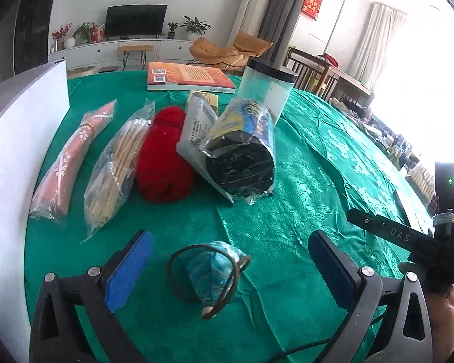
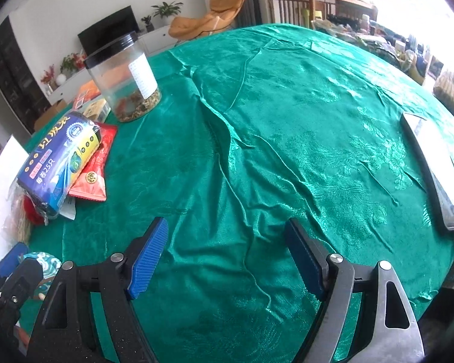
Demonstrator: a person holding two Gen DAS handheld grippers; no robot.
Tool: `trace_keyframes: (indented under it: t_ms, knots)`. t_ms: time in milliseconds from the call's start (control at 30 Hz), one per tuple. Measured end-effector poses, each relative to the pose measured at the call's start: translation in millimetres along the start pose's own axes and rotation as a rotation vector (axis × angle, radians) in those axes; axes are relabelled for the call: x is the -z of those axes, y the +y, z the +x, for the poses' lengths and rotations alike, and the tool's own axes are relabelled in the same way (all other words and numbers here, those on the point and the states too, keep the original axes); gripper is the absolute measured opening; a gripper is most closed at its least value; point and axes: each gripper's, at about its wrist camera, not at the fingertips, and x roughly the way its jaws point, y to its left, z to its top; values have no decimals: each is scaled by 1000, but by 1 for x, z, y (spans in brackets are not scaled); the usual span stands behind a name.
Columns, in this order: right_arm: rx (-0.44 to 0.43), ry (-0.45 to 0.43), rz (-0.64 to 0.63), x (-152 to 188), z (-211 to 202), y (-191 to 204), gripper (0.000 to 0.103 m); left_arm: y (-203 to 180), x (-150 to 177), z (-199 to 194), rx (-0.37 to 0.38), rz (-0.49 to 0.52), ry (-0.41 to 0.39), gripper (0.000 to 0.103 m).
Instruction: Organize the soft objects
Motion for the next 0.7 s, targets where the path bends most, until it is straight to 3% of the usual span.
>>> trace_keyframes:
  t_ms: [133,300,700]
  knots:
    - [-16,-1,43,-2,1,-7,82,24,17,-8,-66,4,15,102]
    - [-10,7,2,-2,3,1,84,37,33,-4,-51,-38,47,102]
    - [33,20,-60,2,8,11,89,13,33,8,-113,84,94,103]
